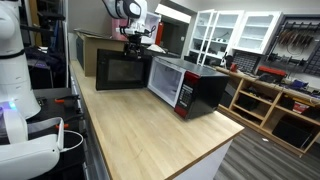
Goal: Open the microwave door
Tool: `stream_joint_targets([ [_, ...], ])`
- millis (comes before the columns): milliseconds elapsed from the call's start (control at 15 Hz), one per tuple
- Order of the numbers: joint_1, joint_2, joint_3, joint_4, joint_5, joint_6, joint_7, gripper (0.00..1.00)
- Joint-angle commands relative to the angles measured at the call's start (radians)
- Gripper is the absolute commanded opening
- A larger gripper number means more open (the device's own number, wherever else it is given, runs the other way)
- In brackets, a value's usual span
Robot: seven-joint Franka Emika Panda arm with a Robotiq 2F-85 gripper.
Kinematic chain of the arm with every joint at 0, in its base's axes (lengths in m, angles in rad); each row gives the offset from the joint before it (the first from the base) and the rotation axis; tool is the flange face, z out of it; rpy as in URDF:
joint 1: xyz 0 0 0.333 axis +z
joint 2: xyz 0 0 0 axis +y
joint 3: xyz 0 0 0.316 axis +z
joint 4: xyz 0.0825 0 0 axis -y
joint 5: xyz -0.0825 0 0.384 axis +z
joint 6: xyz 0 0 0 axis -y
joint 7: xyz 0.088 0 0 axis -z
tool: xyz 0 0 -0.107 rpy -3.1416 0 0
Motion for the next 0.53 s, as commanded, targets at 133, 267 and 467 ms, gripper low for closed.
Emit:
stream_joint_targets([
  [133,-0.041,-0.181,-0.048,-0.164,-0.086,0.018,0.058,1.0],
  [267,-0.063,-0.234,-0.069,-0.197,-0.084,0.013,0.066,1.0],
  [467,-0.094,-0.301,-0.098,-0.224,-0.059,-0.009,0.055,1.0],
])
